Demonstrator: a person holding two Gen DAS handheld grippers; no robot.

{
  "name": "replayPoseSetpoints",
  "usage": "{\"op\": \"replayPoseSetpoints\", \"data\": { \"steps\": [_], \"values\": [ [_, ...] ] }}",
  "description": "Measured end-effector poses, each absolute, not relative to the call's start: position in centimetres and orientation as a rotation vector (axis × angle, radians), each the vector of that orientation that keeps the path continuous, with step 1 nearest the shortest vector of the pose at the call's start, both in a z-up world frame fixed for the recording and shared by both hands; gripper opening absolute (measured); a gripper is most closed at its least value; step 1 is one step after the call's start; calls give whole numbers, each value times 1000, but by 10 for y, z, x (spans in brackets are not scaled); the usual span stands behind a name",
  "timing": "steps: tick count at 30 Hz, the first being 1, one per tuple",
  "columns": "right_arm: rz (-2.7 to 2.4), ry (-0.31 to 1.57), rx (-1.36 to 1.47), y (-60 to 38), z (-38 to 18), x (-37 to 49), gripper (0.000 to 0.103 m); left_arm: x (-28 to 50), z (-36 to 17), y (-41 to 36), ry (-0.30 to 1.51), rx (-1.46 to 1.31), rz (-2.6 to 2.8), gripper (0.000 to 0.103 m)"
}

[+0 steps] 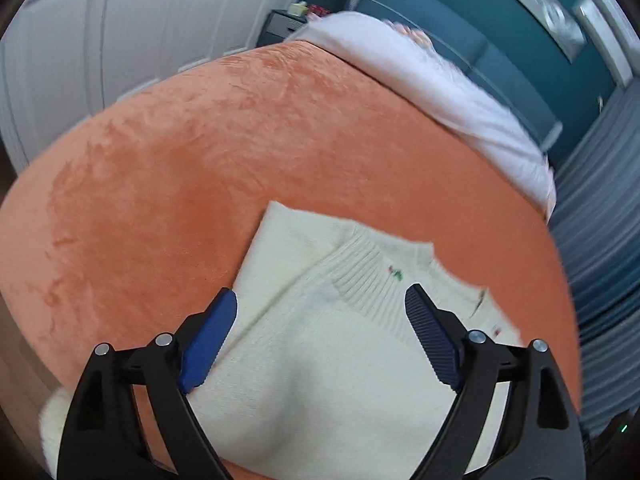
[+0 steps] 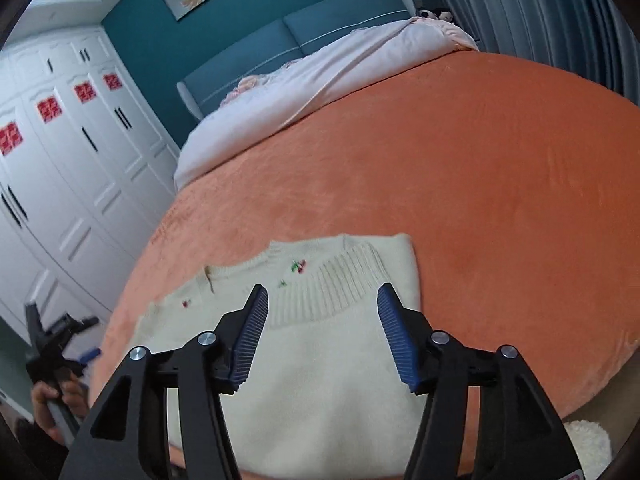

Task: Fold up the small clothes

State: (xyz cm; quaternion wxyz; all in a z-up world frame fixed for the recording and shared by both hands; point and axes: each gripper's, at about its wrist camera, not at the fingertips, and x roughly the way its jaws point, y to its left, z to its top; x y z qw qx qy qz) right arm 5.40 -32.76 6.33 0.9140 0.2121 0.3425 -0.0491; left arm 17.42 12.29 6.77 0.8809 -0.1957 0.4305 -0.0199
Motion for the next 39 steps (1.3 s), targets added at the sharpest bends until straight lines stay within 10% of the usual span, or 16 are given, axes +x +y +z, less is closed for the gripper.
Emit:
{"op": "replayPoseSetpoints", "data": {
  "steps": [5, 13, 16, 25, 31, 39],
  "values": [
    [-131, 777, 437, -334, 37, 74, 57, 200, 33, 102, 1023, -285, -56, 77],
    [-156, 904, 410, -335, 7, 119, 55, 223, 12, 106, 1114, -309, -41, 13],
    [-125, 936, 433, -338, 1, 126, 8, 221, 19, 108, 1097, -323, -49, 11],
    [-62, 615, 495, -352, 96, 115, 6, 235, 92, 108, 910, -384, -99, 10],
    [-175, 948, 484, -367, -4, 162, 6, 272, 3, 98, 1136, -280, 36, 12],
    [-43, 727, 281, -289, 79, 65, 14, 177, 79, 85, 949, -249, -35, 20]
  ]
}}
